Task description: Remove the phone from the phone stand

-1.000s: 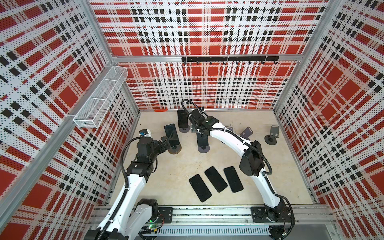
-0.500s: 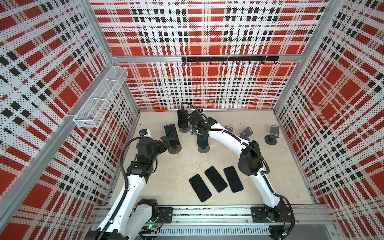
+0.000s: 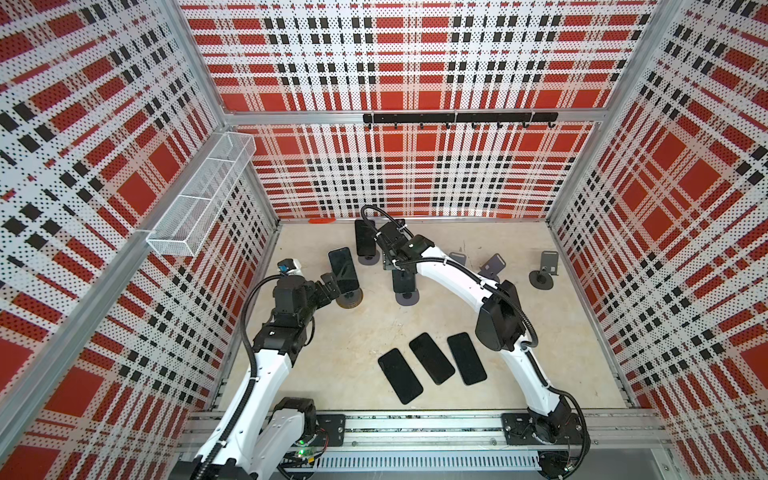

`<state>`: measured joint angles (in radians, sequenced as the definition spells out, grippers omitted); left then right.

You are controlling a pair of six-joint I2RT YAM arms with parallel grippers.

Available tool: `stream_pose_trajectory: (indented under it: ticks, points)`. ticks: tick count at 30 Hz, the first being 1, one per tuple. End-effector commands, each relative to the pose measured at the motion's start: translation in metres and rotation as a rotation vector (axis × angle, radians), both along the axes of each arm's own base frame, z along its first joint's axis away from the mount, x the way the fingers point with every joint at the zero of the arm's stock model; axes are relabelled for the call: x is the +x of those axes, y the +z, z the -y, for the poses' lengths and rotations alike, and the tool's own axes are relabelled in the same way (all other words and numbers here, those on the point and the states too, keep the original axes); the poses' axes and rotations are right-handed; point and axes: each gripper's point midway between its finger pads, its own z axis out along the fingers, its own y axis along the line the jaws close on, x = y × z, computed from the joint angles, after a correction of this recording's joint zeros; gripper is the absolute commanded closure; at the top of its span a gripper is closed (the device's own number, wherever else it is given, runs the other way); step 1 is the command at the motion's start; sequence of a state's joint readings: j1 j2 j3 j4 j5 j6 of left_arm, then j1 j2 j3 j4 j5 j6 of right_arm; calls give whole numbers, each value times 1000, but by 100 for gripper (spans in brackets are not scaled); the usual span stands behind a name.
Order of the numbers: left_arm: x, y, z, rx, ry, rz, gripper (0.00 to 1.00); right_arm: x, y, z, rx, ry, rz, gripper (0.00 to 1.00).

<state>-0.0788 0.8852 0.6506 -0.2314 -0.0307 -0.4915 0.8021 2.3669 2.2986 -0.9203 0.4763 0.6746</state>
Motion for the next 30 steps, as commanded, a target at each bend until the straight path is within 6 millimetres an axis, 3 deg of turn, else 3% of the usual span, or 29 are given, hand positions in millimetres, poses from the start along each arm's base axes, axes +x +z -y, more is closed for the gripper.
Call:
stream_pose_trajectory:
  ticks: [1,14,30]
  points:
    - [1,4,0,-8,-3,27,2,0,8,7,-16,-10,17,27]
    - [1,4,1,-21,-7,30,2,-2,16,7,-26,21,29,38]
    - [-1,12,9,-101,-22,61,2,-10,50,5,66,55,78,39]
